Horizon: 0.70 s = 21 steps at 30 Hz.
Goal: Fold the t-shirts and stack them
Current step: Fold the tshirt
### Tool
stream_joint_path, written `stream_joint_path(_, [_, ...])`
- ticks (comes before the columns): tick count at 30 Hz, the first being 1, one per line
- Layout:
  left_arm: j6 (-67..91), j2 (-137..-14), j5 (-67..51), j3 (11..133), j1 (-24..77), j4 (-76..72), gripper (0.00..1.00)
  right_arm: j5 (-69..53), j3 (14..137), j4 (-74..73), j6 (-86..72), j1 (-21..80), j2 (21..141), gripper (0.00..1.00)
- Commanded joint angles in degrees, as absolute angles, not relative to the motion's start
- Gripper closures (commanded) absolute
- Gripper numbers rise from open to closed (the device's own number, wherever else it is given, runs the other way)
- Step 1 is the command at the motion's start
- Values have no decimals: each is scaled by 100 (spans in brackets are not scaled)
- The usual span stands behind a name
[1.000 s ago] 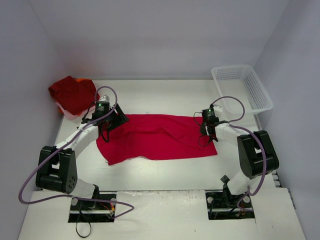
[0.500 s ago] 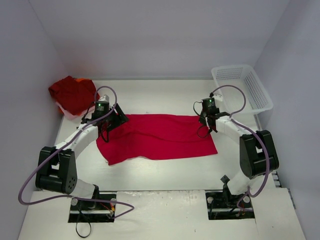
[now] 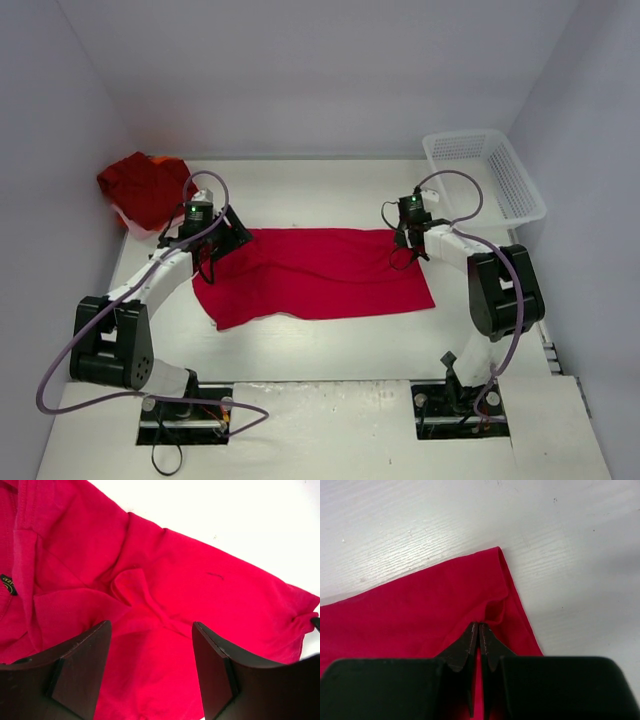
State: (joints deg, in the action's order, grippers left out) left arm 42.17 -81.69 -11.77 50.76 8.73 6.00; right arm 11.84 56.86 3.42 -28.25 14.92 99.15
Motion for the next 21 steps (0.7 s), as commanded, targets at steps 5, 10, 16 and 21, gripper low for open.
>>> stream_joint_path(5, [4104, -7893, -1239, 5089, 800, 413, 40, 1512, 6152, 457, -2777, 1441, 10011, 100])
stream_joint_path(10, [4087, -7901, -1257, 5098, 765, 413, 40, 1591, 6223, 457, -2760, 1371, 10063, 100])
stream_joint_path(16, [4069, -7893, -1266, 5045, 721, 413, 40, 1652, 6231, 448, -2760, 1318, 10098, 99])
stream_joint_path(21, [4078, -7893, -1292, 5027, 721, 396, 40, 1582, 6249, 448, -2760, 1318, 10125, 56])
